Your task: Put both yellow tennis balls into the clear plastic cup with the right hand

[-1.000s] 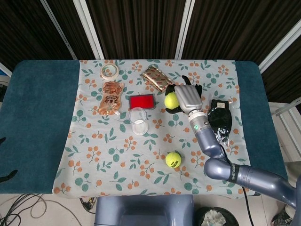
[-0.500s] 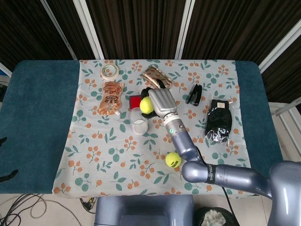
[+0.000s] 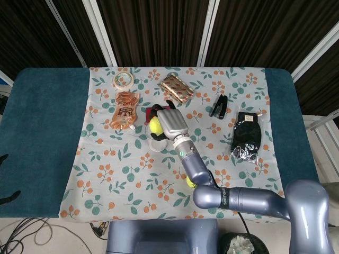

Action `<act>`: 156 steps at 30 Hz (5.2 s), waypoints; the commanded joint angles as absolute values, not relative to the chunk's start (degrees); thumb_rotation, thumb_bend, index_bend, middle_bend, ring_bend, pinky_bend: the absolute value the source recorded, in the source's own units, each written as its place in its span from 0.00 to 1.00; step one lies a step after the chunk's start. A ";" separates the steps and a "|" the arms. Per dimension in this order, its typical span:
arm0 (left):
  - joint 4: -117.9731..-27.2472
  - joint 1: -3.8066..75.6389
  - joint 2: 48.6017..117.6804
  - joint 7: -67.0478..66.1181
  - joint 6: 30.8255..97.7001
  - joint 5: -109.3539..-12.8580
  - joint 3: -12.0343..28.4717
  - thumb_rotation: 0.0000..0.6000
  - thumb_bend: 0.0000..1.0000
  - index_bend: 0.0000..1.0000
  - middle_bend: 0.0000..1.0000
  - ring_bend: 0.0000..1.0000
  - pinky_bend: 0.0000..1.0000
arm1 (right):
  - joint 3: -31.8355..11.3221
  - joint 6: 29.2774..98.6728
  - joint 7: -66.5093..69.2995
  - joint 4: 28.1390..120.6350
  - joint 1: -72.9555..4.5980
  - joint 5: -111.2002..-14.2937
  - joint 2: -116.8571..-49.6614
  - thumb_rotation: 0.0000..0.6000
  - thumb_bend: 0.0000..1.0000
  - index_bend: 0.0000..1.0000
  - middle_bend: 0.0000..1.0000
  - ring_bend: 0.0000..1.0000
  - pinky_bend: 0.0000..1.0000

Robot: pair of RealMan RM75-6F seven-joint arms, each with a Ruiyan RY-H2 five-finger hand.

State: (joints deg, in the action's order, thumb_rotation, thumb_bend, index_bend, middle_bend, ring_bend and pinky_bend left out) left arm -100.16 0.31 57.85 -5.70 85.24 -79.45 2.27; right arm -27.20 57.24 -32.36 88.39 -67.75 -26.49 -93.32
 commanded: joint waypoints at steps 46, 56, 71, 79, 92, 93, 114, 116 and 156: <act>-101.44 0.46 58.11 -8.56 84.64 -77.79 2.09 1.00 0.04 0.15 0.00 0.00 0.05 | 1.76 70.80 -11.00 110.73 -31.48 -66.03 -76.84 1.00 0.24 0.21 0.07 0.15 0.00; -101.68 0.55 57.93 -8.54 84.33 -77.52 2.07 1.00 0.04 0.15 0.00 0.00 0.06 | 1.95 67.32 -11.47 106.29 -30.69 -65.56 -83.08 1.00 0.24 0.21 0.07 0.14 0.00; -101.71 0.69 57.85 -8.65 84.02 -77.02 2.16 1.00 0.04 0.16 0.00 0.00 0.06 | -0.63 65.51 -16.11 99.97 -30.57 -61.71 -90.35 1.00 0.24 0.21 0.09 0.18 0.00; -101.72 0.71 57.79 -8.60 84.01 -76.85 2.21 1.00 0.04 0.17 0.00 0.00 0.06 | -1.93 64.01 -19.13 98.32 -31.14 -59.19 -92.36 1.00 0.24 0.29 0.22 0.32 0.00; -101.73 0.69 57.57 -8.14 84.05 -76.61 2.35 1.00 0.04 0.17 0.00 0.00 0.06 | -5.32 65.74 -21.94 97.21 -31.14 -56.13 -94.97 1.00 0.60 0.53 0.38 0.57 0.17; -101.72 0.69 57.55 -8.10 84.05 -76.60 2.36 1.00 0.04 0.17 0.00 0.00 0.06 | -5.52 65.88 -22.14 97.33 -31.14 -56.02 -94.86 1.00 0.61 0.55 0.39 0.57 0.21; -101.88 0.75 57.37 -7.84 83.74 -76.48 2.26 1.00 0.04 0.18 0.00 0.00 0.06 | -25.04 61.07 -27.77 98.74 -43.05 -46.35 -83.30 1.00 0.61 0.56 0.40 0.55 0.01; -101.88 0.74 57.35 -7.80 83.73 -76.41 2.28 1.00 0.04 0.19 0.00 0.00 0.06 | -27.03 60.37 -28.82 97.65 -45.17 -43.60 -83.08 1.00 0.61 0.56 0.40 0.52 0.01; -102.20 0.96 56.70 -7.18 82.81 -75.69 2.20 1.00 0.04 0.21 0.00 0.00 0.06 | -30.51 56.40 -31.11 95.87 -65.09 -19.60 -89.71 1.00 0.38 0.26 0.18 0.23 0.00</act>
